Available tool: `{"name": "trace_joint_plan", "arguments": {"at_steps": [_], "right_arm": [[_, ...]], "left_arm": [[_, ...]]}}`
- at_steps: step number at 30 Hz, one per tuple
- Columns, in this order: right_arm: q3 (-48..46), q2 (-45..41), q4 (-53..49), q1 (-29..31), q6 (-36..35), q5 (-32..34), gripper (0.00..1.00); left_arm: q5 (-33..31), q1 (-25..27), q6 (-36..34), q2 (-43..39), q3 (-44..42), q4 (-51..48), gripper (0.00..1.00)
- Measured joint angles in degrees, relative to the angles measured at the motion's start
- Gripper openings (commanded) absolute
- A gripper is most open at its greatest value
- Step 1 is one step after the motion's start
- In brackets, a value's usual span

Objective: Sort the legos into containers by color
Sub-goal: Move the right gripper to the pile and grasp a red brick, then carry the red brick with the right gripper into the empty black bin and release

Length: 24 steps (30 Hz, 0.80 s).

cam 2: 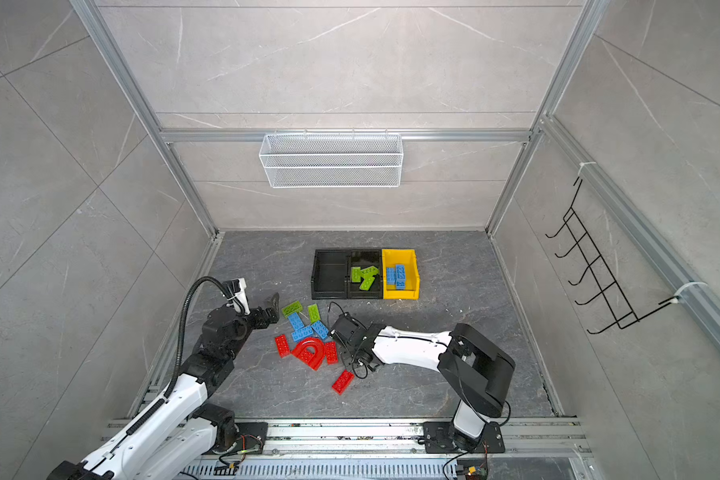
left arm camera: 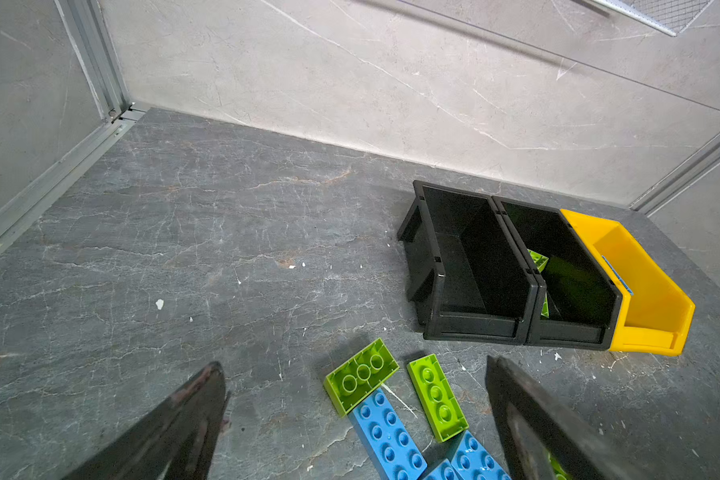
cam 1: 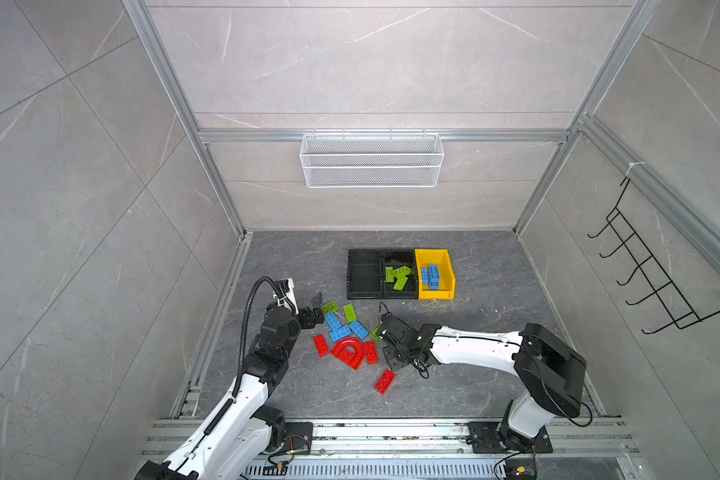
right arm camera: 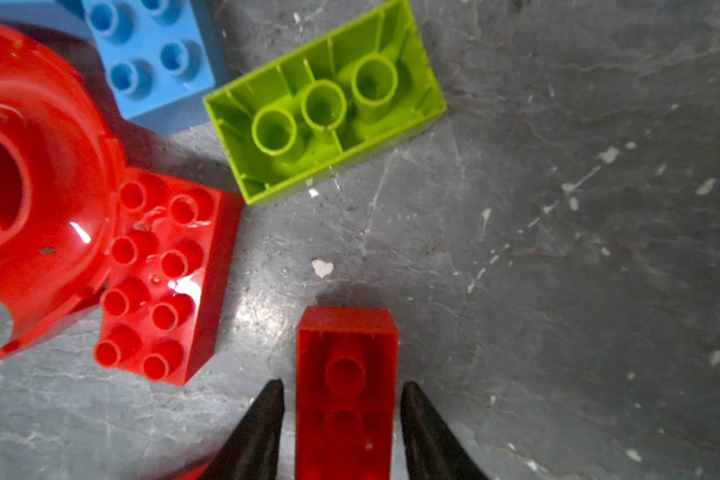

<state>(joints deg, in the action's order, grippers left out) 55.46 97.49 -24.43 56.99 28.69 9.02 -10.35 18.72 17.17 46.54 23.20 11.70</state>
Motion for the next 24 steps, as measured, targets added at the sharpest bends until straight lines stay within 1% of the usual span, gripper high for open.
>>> {"name": "trace_joint_plan", "arguments": {"at_steps": [4, 8, 10, 12, 15, 18, 20, 24], "right_arm": [[0.0, 0.22, 0.07, 0.0, -0.07, 0.02, 0.32], [0.0, -1.66, 0.31, -0.37, -0.15, -0.31, 0.3], [0.07, -3.93, 0.92, -1.57, -0.7, -1.11, 0.29], [1.46, -5.88, 1.07, -4.11, -1.84, -1.99, 0.29], [6.82, -5.6, 1.53, -8.2, -4.07, -3.19, 0.28], [13.99, -2.93, 3.43, -11.91, -6.29, -6.19, 0.28], [19.47, 0.59, 5.09, -13.86, -7.58, -8.35, 0.28], [28.57, 7.96, 6.78, -15.65, -9.27, -10.73, 0.27]], "left_arm": [[0.0, 0.0, 0.0, 0.0, 0.0, 0.0, 1.0], [0.0, 0.0, 0.0, -0.02, 0.0, 0.0, 1.0], [0.02, 0.0, 0.0, -0.04, 0.0, 0.0, 1.0], [0.02, 0.0, 0.0, -0.04, 0.0, 0.0, 1.0], [0.24, 0.0, 0.0, -0.02, -0.02, 0.11, 1.0], [0.46, 0.0, -0.02, 0.0, -0.94, 1.36, 1.0], [0.46, 0.0, -0.02, 0.11, -1.66, 1.53, 1.0], [0.85, 0.0, -0.02, 0.37, -1.75, 1.49, 1.0]]}}
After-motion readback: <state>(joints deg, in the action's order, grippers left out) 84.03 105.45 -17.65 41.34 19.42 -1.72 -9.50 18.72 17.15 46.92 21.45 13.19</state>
